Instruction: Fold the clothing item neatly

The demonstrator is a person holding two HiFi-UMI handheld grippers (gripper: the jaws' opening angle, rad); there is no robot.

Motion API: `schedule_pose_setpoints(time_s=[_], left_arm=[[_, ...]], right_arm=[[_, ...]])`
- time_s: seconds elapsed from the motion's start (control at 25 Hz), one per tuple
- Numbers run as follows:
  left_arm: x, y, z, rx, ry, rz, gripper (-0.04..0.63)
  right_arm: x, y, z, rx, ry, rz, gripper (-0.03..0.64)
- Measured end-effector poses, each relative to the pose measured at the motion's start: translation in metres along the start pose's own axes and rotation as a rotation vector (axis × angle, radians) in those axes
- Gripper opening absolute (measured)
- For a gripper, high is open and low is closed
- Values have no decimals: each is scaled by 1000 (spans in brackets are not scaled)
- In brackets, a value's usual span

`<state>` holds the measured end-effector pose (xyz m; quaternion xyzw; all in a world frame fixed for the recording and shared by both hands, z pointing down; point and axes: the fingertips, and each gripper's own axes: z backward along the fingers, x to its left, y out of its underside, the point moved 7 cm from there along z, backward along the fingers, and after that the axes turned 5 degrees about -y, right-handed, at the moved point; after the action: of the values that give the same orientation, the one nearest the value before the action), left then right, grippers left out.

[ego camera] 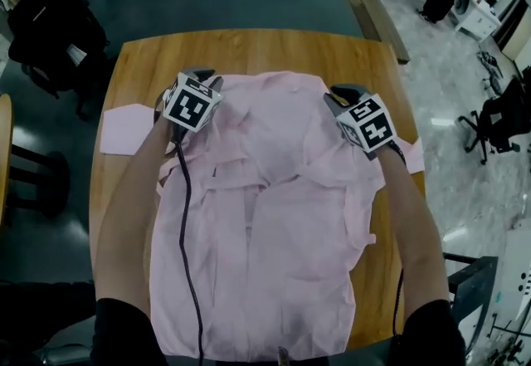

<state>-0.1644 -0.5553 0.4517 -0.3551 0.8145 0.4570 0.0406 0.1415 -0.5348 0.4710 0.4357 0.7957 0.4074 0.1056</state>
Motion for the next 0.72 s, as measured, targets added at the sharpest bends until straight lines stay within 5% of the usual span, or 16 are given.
schedule_pose_setpoints(time_s=[0.24,0.44,0.48,0.56,0.72], left_arm=[[13,19,-59,88,100,-15,179],[11,33,-92,209,190,-33,198],[9,37,-95,235,211,-19,189],[8,43,-97,276,249,11,41],[32,50,-95,303,152,7,37]], right_arm=[[-31,34,-41,116,-50,-57,152],[-35,40,-61,187,-169,-114,153],[-35,39,-65,204,-197,-103,150],[-36,36,-70,231,-220,-42,47],[-43,14,-87,199,-166,62,25]])
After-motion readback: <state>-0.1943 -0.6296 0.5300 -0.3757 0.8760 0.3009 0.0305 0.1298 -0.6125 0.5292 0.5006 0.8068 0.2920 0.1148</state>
